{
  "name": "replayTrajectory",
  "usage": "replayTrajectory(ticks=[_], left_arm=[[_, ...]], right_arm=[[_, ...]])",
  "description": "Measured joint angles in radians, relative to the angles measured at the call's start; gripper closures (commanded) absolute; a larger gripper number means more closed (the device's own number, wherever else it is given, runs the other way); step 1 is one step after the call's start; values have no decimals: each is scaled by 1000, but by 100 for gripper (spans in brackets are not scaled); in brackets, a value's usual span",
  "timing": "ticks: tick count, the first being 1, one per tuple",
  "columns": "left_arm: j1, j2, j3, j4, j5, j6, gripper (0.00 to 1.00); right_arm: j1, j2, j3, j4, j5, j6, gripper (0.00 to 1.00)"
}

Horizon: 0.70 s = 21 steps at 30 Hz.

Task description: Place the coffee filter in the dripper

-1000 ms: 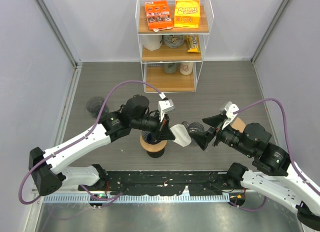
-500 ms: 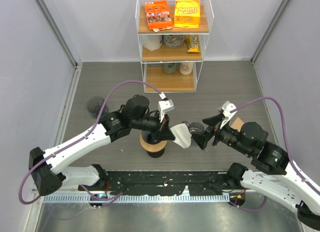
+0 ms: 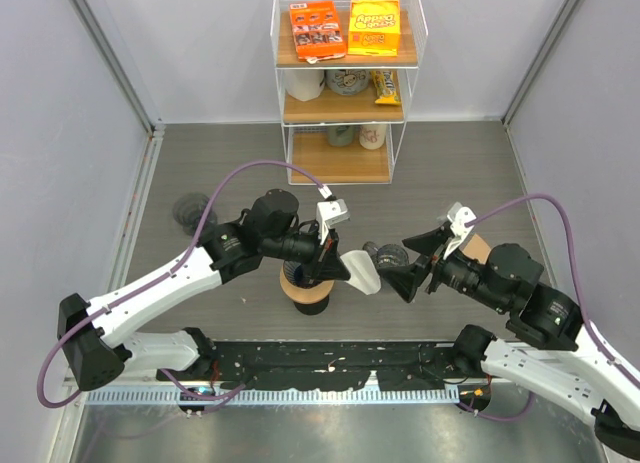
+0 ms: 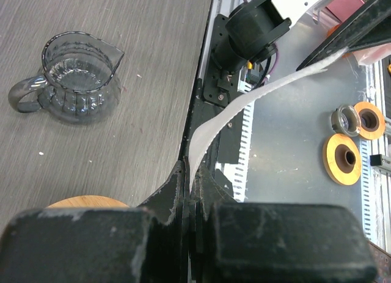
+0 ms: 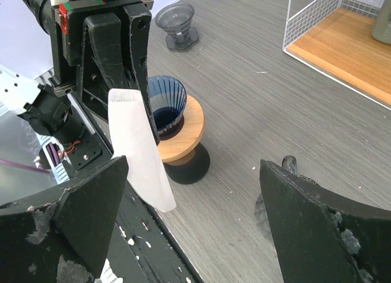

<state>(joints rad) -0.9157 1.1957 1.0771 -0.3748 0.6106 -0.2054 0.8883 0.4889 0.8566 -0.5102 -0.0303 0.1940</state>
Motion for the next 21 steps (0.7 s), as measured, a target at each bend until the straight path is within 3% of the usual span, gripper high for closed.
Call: replayTrajectory(ticks=[21], left_arm=[[0, 0, 0, -2, -8, 1, 100]], right_arm=[[0, 13, 4, -20, -29, 0, 5]])
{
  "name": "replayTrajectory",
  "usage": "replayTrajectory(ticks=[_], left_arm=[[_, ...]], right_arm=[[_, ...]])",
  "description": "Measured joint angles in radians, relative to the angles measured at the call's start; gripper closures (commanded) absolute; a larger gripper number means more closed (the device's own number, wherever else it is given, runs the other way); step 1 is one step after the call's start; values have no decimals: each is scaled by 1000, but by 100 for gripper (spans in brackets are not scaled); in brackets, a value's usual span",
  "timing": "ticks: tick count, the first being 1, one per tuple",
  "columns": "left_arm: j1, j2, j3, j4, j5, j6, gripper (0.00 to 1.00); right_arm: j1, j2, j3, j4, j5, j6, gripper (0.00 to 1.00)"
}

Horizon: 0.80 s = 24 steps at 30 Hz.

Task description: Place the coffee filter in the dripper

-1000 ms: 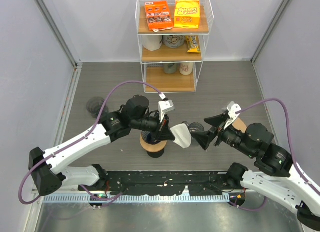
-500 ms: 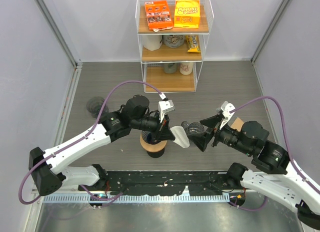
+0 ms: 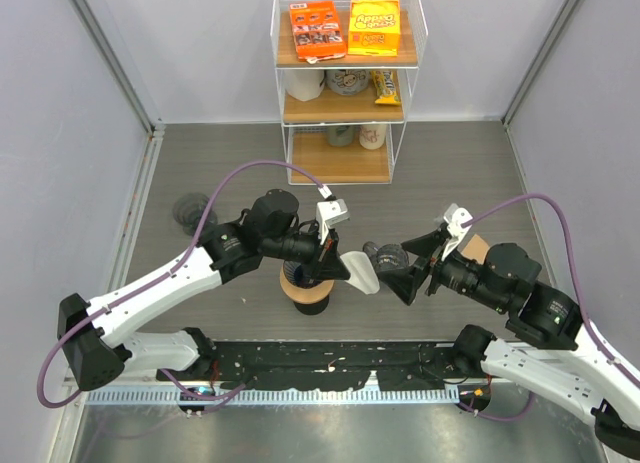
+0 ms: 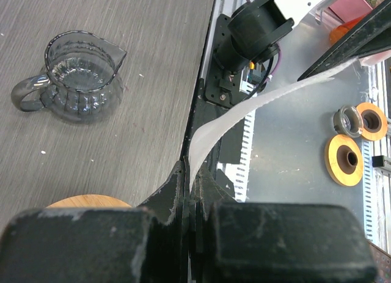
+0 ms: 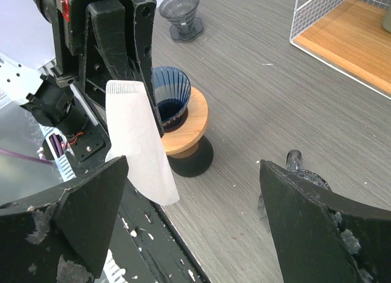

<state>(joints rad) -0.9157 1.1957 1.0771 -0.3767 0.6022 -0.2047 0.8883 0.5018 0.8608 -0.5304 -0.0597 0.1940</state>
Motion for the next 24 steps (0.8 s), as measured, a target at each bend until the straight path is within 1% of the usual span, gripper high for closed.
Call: replayTrajectory(ticks=[7, 18, 24], left_arm=[[0, 0, 0, 0, 0, 1, 100], [0, 0, 0, -3, -2, 3, 100], [0, 0, 0, -7, -13, 4, 100]], right_arm=[[0, 0, 0, -25, 2, 0, 5], [0, 24, 1, -25, -6, 0, 5], [0, 11, 6, -25, 0, -5, 5]])
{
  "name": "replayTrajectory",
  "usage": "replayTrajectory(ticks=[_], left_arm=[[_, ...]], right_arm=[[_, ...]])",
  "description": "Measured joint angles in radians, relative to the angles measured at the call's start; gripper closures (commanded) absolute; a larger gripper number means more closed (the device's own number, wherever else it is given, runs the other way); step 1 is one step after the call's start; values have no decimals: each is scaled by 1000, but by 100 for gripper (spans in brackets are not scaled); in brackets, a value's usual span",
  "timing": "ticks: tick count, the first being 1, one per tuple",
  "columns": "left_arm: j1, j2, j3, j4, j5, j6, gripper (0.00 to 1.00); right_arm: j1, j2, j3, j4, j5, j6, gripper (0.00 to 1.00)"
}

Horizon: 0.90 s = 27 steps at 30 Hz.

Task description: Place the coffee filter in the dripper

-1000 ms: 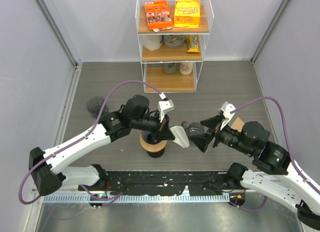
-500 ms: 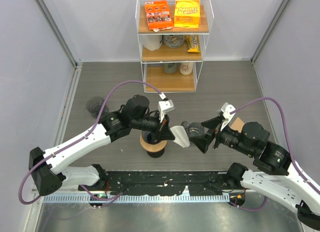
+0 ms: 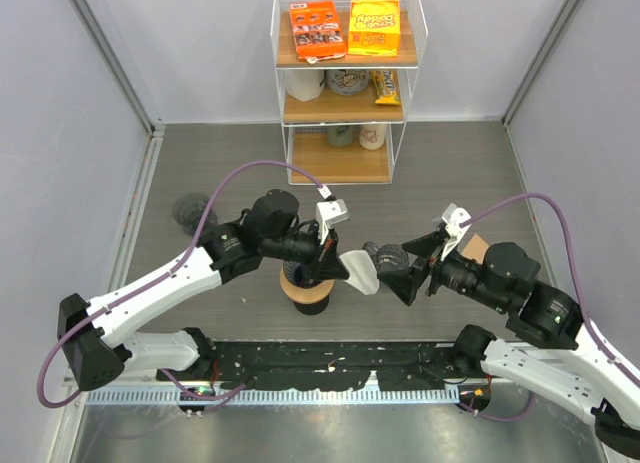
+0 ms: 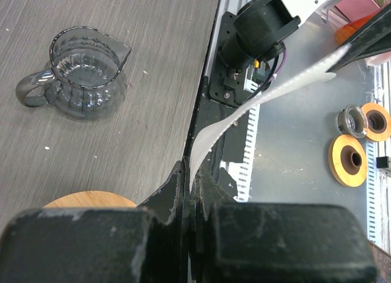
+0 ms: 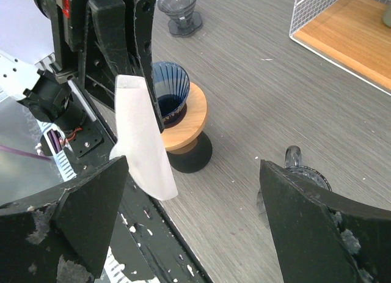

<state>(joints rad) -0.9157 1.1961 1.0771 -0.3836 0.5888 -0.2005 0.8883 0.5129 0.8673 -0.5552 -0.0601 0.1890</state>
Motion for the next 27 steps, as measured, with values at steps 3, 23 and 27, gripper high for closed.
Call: replayTrajectory(ticks=[3, 23, 27], left_arm=[[0, 0, 0, -8, -4, 2, 100], [0, -18, -5, -10, 21, 26, 100], [0, -21, -7, -10, 43, 32, 100]], right_arm=[[0, -3, 9, 0, 2, -2, 5], [0, 22, 14, 0, 160, 2, 0], [0, 22, 14, 0, 225, 3, 0]])
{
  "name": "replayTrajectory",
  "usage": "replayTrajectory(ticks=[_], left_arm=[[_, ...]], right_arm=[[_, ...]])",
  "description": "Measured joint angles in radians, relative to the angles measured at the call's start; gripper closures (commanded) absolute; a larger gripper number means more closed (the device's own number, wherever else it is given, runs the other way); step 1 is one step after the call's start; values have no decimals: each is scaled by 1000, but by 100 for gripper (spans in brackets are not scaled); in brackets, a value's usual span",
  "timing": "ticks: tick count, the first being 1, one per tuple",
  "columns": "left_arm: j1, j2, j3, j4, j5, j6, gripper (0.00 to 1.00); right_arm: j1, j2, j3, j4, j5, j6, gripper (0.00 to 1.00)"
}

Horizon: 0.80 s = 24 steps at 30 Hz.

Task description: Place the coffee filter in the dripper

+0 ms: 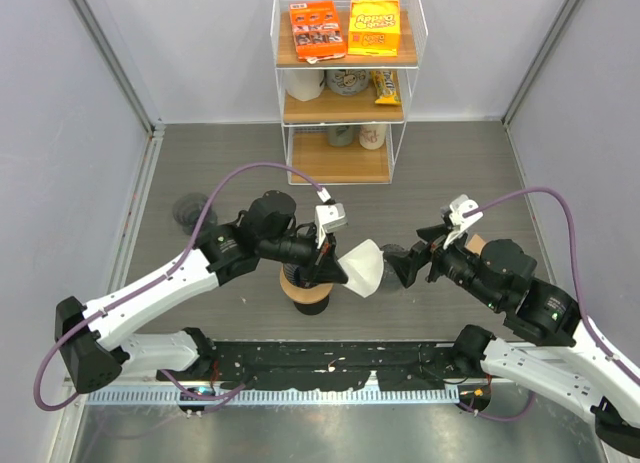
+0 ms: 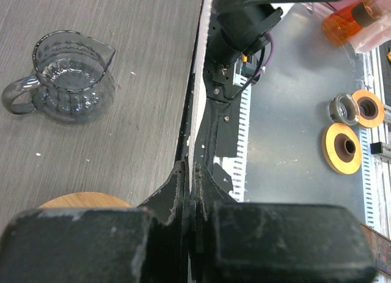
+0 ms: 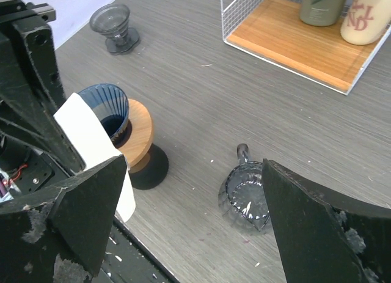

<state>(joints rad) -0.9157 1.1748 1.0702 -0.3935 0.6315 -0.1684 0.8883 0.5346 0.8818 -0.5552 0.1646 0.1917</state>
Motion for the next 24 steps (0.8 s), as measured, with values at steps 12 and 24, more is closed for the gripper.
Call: replayTrajectory(ticks=[12, 24], left_arm=[[0, 0, -5, 0, 45, 19, 100], [0, 0, -5, 0, 27, 20, 100]], right_arm=[[0, 3, 0, 1, 69, -2, 1], [0, -65, 0, 0, -37, -12, 7]])
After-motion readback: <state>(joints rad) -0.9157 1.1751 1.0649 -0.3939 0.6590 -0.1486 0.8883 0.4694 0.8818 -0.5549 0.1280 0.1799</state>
